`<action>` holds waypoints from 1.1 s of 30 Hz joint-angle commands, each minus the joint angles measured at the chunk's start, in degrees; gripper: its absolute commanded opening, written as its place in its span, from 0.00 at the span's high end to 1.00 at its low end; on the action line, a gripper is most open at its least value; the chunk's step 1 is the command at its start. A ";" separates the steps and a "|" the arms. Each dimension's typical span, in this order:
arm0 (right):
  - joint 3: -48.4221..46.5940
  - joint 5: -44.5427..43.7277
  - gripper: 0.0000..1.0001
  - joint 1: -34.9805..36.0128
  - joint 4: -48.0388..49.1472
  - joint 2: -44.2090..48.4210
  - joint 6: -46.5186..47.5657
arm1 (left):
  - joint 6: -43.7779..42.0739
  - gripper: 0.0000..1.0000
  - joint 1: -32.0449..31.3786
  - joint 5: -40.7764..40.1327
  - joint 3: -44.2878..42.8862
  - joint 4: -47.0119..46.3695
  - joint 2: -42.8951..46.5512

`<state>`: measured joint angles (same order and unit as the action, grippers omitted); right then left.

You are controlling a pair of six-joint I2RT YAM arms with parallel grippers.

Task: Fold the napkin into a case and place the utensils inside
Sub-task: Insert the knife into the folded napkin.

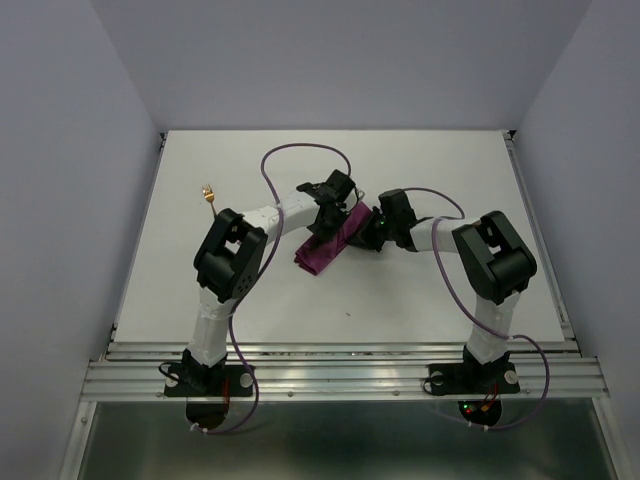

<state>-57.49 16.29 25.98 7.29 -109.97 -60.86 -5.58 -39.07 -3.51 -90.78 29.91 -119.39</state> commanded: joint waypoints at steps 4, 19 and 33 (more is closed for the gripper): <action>-1.57 -0.74 0.99 0.65 -0.87 -0.42 0.92 | -1.10 0.51 0.40 -1.68 -1.94 -0.21 2.85; -4.38 -2.76 0.65 0.65 -5.88 3.18 4.96 | 2.42 0.47 1.27 -1.94 -3.35 2.87 10.23; -7.71 -7.59 0.78 0.65 -15.98 8.64 12.34 | 17.53 0.66 17.43 0.69 5.33 -0.46 20.42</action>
<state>-61.63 11.46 26.02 -5.32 -103.57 -51.59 5.17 -26.00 -3.68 -89.73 30.41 -103.37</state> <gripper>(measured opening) 0.290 0.364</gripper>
